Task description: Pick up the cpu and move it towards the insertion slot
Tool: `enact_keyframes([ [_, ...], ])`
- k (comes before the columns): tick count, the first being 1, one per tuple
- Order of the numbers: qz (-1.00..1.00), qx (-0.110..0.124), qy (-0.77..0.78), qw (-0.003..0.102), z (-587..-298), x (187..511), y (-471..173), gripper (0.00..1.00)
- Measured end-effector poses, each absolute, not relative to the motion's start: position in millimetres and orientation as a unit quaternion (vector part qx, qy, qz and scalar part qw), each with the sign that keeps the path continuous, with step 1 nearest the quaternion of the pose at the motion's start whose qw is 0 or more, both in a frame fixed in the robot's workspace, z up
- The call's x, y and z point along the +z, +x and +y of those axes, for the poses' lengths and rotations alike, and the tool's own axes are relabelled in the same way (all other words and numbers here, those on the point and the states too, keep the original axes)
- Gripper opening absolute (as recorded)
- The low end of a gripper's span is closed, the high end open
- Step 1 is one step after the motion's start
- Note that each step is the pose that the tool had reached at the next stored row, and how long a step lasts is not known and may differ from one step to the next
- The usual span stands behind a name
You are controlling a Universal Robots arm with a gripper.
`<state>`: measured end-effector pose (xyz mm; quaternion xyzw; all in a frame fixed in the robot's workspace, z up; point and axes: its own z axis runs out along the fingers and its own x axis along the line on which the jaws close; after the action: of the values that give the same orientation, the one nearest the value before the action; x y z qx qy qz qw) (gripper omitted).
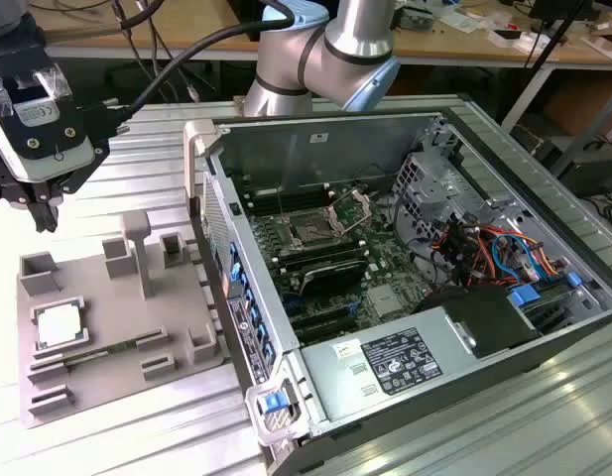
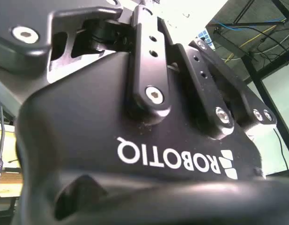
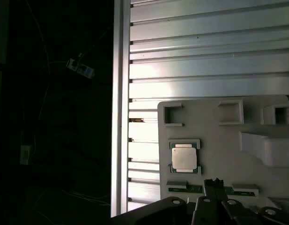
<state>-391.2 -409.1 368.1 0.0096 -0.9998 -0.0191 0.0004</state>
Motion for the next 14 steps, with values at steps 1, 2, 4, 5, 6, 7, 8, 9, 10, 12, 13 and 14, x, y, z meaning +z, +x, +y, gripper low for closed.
enact_keyframes([
  [1, -1.0, -0.019, 0.01, 0.0, -409.1, 368.1, -391.2, 0.11],
  [2, -1.0, -0.019, 0.01, 0.0, -409.1, 368.1, -391.2, 0.11],
  [4, -1.0, -0.019, 0.01, 0.0, -409.1, 368.1, -391.4, 0.11],
  [5, -1.0, -0.019, 0.01, 0.0, -409.1, 368.0, -391.5, 0.11],
  [6, -1.0, -0.019, 0.01, 0.0, -409.1, 367.9, -391.6, 0.11],
  [7, -1.0, -0.019, 0.01, 0.0, -409.1, 367.8, -392.1, 0.11],
  [8, -1.0, -0.019, 0.01, 0.0, -409.1, 367.8, -392.2, 0.11],
  [9, -1.0, -0.019, 0.01, 0.0, -409.1, 367.7, -392.3, 0.11],
  [10, -1.0, -0.019, 0.01, 0.0, -409.1, 367.7, -392.5, 0.11],
  [12, -1.0, -0.019, 0.01, 0.0, -409.1, 367.5, -392.8, 0.11],
  [13, -1.0, -0.019, 0.01, 0.0, -409.1, 367.5, -392.9, 0.11],
  [14, -1.0, -0.019, 0.01, 0.0, -409.1, 367.4, -393.1, 0.11],
])
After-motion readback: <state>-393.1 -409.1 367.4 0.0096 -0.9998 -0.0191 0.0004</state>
